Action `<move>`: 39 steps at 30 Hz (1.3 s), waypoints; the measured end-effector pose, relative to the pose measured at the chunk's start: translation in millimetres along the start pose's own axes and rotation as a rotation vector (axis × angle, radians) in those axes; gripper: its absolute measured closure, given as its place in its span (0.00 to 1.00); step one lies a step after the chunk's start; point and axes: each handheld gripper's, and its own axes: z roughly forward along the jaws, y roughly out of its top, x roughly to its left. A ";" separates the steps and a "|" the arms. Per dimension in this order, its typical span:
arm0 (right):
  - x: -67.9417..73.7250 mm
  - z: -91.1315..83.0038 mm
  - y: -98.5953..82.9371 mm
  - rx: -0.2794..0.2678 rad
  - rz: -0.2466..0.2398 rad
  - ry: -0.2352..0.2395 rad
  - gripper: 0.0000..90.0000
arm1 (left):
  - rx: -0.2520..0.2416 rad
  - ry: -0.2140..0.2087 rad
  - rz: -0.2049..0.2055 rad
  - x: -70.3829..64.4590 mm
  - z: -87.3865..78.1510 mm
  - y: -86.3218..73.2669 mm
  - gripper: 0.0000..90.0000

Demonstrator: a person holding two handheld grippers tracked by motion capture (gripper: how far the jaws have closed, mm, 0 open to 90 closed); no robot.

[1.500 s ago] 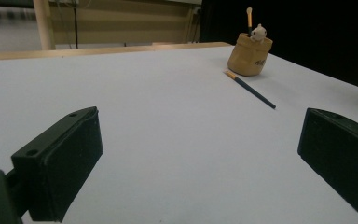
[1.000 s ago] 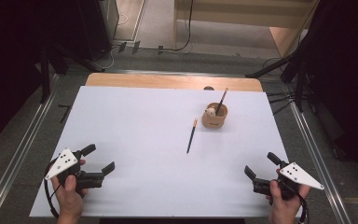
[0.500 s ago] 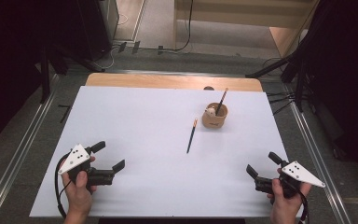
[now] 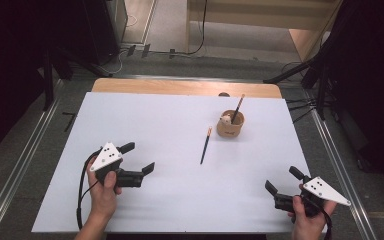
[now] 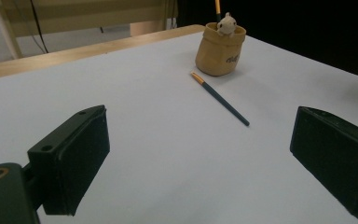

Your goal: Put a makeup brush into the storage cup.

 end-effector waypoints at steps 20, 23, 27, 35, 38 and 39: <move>3.8 2.6 0.7 0.002 -0.021 0.005 0.00 | 0.085 -0.065 0.025 -17.9 63.5 28.0 0.07; 4.4 2.8 0.7 0.003 -0.024 0.006 0.00 | 0.103 -0.068 0.034 -19.5 72.1 32.0 0.07; 4.8 3.6 0.5 0.007 -0.031 0.005 0.00 | 0.116 -0.084 0.031 -21.2 82.7 36.9 0.07; 4.5 4.3 0.1 0.008 -0.027 0.008 0.00 | 0.152 -0.093 0.039 -24.8 104.8 47.2 0.07; 3.9 4.2 0.0 0.006 -0.024 0.008 0.00 | 0.167 -0.070 0.052 -26.6 112.5 50.7 0.15; 3.7 4.2 -0.1 0.006 -0.026 0.007 0.00 | 0.170 -0.073 0.049 -26.7 114.4 51.2 0.15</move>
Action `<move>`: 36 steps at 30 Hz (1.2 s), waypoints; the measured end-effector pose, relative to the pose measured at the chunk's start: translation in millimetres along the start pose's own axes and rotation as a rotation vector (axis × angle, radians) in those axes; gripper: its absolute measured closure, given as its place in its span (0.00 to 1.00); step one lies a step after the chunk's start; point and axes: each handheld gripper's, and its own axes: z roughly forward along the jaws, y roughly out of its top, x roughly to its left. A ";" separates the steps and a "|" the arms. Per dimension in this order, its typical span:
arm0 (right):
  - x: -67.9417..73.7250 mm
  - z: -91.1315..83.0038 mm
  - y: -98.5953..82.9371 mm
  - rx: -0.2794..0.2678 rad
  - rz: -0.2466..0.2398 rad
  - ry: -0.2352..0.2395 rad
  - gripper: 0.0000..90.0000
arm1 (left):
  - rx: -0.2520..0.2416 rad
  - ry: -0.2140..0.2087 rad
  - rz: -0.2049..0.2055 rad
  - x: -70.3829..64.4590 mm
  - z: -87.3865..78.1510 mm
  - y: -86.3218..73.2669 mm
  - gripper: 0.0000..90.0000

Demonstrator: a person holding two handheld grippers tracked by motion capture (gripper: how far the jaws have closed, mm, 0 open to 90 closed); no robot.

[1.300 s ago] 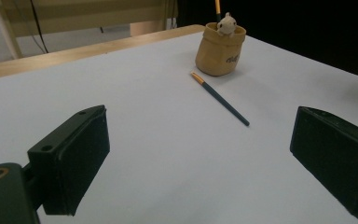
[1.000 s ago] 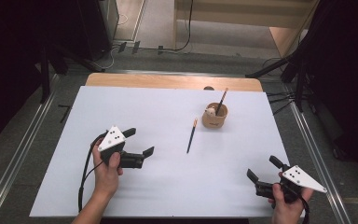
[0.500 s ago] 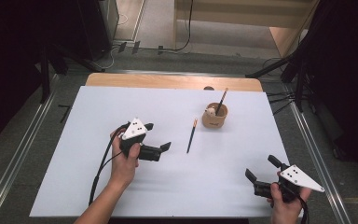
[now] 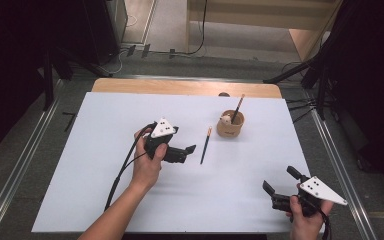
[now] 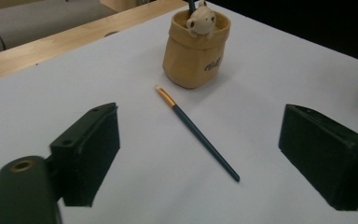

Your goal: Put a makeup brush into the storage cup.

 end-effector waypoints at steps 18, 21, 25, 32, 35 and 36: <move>-1.6 0.3 -1.0 0.002 0.005 0.001 0.00 | 0.166 -0.007 -0.004 -5.5 51.9 19.0 0.13; -1.7 0.5 -1.3 0.003 0.009 0.003 0.00 | 0.194 -0.017 -0.015 -6.7 59.3 21.8 0.12; -1.6 1.2 -1.4 0.005 0.009 0.003 0.00 | 0.258 -0.025 -0.027 -8.8 70.4 25.5 0.13; -1.5 2.2 -1.5 0.008 0.004 0.005 0.00 | 0.380 0.020 -0.066 -8.6 93.0 27.6 0.14; -1.9 2.1 -1.7 0.011 0.001 0.003 0.00 | 0.421 0.027 -0.073 -8.0 101.6 26.7 0.14; -2.1 2.1 -1.8 0.011 0.004 0.003 0.00 | 0.423 0.034 -0.075 -8.3 103.3 26.9 0.14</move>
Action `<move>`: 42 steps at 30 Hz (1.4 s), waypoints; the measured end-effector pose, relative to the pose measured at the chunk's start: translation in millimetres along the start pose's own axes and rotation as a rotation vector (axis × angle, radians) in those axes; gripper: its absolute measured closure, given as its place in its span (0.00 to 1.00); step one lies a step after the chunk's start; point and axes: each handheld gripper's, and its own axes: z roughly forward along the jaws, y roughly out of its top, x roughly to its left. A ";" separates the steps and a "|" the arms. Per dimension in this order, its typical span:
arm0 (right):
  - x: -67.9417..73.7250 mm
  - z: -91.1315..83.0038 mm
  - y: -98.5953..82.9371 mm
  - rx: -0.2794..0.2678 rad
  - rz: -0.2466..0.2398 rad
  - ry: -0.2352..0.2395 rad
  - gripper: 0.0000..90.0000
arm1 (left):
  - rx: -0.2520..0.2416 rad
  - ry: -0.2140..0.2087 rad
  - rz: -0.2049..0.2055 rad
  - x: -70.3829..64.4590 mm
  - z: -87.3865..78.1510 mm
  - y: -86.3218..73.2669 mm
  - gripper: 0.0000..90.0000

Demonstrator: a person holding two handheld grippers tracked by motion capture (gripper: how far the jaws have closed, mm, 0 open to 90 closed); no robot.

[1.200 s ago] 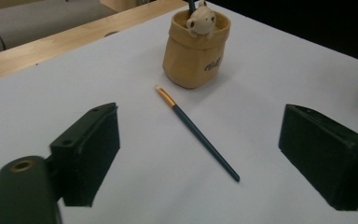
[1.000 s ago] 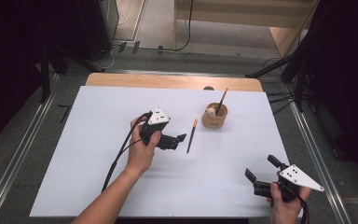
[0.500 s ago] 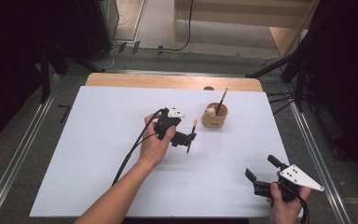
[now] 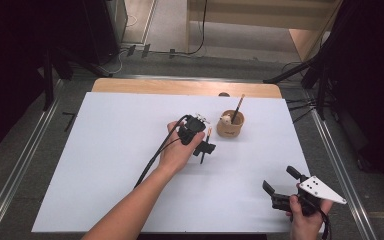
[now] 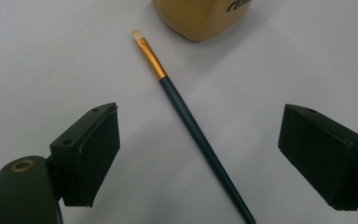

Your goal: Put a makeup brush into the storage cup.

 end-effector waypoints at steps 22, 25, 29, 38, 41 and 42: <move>-1.2 0.9 -0.7 0.004 0.000 -0.005 0.00 | 0.162 0.170 -0.030 -17.2 21.9 7.9 0.51; -1.5 0.6 -0.8 0.005 -0.002 -0.005 0.00 | 0.180 0.171 -0.018 -18.3 20.9 9.1 0.63; -1.6 0.6 -1.0 0.006 0.001 -0.006 0.00 | 0.196 0.158 -0.043 -13.2 19.0 10.1 0.77; -1.6 1.2 -1.5 0.006 -0.001 -0.008 0.00 | 0.192 0.146 -0.070 -5.4 17.3 9.4 0.94; -0.6 1.9 -1.4 0.007 -0.004 -0.006 0.00 | 0.179 0.135 -0.085 -3.3 15.8 7.5 0.95; -0.3 2.0 -1.4 0.007 -0.004 -0.007 0.00 | 0.171 0.135 -0.092 -2.9 15.4 6.6 0.95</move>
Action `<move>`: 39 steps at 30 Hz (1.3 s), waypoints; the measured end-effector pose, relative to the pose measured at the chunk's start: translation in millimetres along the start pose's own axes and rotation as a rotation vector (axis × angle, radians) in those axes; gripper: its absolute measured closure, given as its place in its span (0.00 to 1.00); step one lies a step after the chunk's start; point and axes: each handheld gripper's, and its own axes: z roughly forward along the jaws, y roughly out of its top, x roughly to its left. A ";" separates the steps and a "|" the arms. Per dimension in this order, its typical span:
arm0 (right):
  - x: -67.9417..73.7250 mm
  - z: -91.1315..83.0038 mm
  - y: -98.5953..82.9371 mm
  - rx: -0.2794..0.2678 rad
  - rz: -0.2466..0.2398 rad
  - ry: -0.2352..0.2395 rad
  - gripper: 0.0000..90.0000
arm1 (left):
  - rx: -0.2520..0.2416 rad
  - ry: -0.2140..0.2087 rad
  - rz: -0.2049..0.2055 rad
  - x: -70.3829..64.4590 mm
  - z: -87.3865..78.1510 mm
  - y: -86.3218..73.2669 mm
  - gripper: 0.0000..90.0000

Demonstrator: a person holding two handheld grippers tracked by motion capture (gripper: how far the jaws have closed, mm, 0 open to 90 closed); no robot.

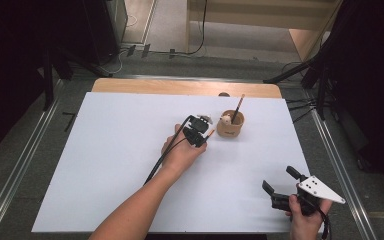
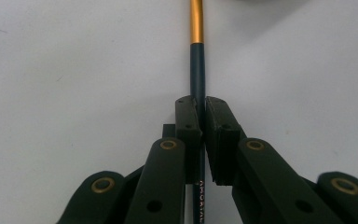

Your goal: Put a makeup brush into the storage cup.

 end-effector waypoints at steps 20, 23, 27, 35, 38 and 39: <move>4.7 2.4 4.3 -0.018 0.017 0.018 0.00 | -0.178 -0.080 -0.116 34.3 -34.7 -21.4 0.95; 7.6 3.7 6.2 -0.018 0.015 0.027 0.00 | -0.219 -0.100 -0.120 34.4 -41.9 -24.1 0.95; 10.4 5.3 10.4 -0.018 0.001 0.033 0.00 | -0.282 -0.121 -0.121 33.5 -51.3 -27.7 0.95; 15.4 8.4 23.6 -0.035 0.006 0.058 0.00 | -0.400 -0.169 -0.117 31.7 -72.0 -34.8 0.95; 18.7 11.2 30.8 -0.032 -0.006 0.069 0.00 | -0.442 -0.185 -0.104 29.8 -77.6 -38.3 0.95; 19.7 12.2 33.3 -0.033 -0.010 0.074 0.00 | -0.454 -0.187 -0.104 29.4 -79.3 -39.7 0.95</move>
